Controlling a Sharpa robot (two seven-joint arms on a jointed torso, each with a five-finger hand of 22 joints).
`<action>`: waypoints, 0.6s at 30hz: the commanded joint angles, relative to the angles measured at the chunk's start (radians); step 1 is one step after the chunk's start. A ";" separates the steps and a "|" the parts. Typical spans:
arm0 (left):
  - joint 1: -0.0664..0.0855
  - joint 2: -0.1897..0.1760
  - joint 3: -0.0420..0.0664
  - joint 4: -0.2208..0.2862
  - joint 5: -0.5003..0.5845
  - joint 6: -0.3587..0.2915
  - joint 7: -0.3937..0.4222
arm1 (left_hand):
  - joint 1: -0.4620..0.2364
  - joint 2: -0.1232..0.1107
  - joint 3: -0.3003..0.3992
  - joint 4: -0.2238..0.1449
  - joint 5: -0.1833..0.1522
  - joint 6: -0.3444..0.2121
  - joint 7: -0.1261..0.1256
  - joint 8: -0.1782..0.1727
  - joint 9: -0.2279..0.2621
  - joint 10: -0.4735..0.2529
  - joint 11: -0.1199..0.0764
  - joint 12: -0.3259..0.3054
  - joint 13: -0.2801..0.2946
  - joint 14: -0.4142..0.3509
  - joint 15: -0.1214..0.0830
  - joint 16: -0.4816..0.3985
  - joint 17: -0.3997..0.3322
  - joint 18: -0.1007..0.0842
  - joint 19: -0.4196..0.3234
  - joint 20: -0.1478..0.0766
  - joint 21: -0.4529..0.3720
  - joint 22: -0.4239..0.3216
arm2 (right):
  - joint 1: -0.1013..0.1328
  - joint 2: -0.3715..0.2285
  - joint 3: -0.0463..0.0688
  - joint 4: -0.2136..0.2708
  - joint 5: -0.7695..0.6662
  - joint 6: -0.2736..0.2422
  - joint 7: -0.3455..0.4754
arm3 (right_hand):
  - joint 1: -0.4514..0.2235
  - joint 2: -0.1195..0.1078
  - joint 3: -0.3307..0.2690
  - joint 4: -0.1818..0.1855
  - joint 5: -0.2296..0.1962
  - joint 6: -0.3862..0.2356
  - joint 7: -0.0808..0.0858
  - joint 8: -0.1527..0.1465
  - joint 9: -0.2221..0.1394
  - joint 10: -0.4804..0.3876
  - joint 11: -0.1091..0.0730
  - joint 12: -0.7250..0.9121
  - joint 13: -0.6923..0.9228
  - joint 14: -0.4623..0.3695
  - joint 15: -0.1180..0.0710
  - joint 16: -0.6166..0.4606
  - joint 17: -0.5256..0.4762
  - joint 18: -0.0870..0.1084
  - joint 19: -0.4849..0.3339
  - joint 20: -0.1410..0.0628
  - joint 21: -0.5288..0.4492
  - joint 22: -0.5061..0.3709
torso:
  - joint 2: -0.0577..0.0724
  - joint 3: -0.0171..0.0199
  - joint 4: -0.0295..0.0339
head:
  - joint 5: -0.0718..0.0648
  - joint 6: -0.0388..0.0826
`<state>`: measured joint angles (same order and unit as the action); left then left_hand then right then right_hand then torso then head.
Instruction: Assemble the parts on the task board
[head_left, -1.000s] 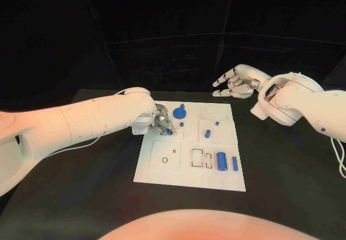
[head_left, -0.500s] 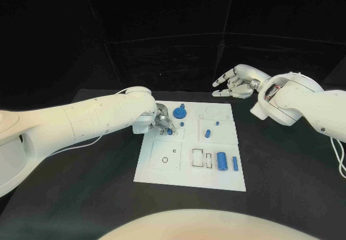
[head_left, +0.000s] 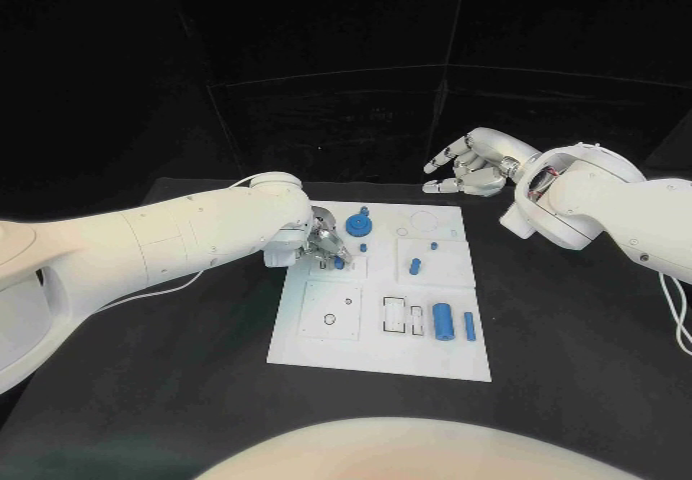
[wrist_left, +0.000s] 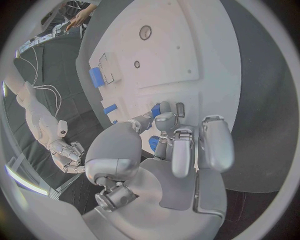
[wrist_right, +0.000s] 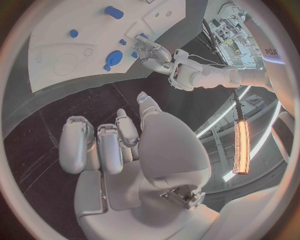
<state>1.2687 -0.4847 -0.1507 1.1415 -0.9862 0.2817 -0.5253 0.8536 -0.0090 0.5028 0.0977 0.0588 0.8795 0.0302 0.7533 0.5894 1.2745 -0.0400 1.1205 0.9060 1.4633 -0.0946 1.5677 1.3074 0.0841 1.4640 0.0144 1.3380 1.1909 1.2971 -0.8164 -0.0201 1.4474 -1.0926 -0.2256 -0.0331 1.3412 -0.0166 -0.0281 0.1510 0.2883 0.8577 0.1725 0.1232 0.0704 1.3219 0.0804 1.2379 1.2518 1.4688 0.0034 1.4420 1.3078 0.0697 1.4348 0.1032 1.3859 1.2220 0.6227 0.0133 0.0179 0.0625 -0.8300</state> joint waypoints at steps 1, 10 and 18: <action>0.001 -0.001 0.000 0.002 -0.003 -0.007 0.000 | -0.022 -0.013 -0.041 0.015 -0.001 0.011 -0.002 0.004 -0.002 0.010 -0.001 0.005 0.001 0.107 -0.007 0.003 0.263 -0.012 0.008 -0.008 0.004 0.002 | 0.002 -0.001 0.001 0.000 -0.002 0.009 0.014 | -0.020 -0.003 -0.017 0.011 0.007 0.004 -0.003 0.004 -0.001 -0.008 0.000 -0.002 -0.001 0.055 -0.006 -0.005 0.058 0.001 -0.005 -0.003 -0.004 -0.001 | 0.000 -0.0001 0.0002 | 0.000 0.000; 0.001 -0.005 0.000 0.004 -0.003 -0.037 0.002 | -0.039 -0.038 -0.189 0.066 -0.007 0.014 -0.008 0.006 -0.006 0.013 -0.006 0.012 0.003 0.107 -0.013 0.003 0.263 -0.013 0.010 -0.013 0.005 0.009 | 0.002 0.000 0.001 -0.001 -0.002 0.005 0.015 | -0.041 0.001 -0.061 0.047 -0.020 0.000 -0.002 0.009 -0.001 -0.008 0.001 0.000 -0.001 0.056 -0.005 -0.006 0.059 0.001 -0.004 -0.003 -0.006 -0.003 | 0.000 -0.0005 0.0007 | 0.001 0.000; 0.000 -0.024 0.006 0.032 -0.003 -0.064 0.006 | -0.022 -0.043 -0.270 0.092 -0.011 0.016 -0.011 0.008 -0.006 0.015 -0.010 0.016 0.007 0.107 -0.016 0.003 0.263 -0.014 0.012 -0.017 0.007 0.014 | 0.002 0.002 0.001 -0.002 -0.002 0.003 0.017 | -0.035 0.009 -0.081 0.059 -0.054 -0.002 -0.001 0.011 -0.001 -0.009 0.002 0.002 -0.001 0.056 -0.004 -0.008 0.058 0.001 -0.004 -0.002 -0.008 -0.005 | 0.000 -0.0010 0.0012 | 0.000 0.003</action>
<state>1.2673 -0.5050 -0.1469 1.1661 -0.9860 0.2417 -0.5249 0.8237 -0.0529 0.2354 0.1896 0.0502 0.8902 0.0196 0.7573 0.5841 1.2847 -0.0502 1.1308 0.9117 1.4668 -0.1054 1.5677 1.3075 0.0842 1.4671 0.0039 1.3417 1.2043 1.2970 -0.8155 -0.0200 1.4470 -1.0927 -0.2240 -0.0269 1.3079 -0.0179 -0.1030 0.2095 0.2393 0.8577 0.1725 0.1305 0.0705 1.3218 0.0804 1.2380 1.2519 1.4688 0.0035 1.4374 1.3077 0.0697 1.4348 0.1033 1.3816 1.2175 0.6227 0.0126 0.0189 0.0630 -0.8287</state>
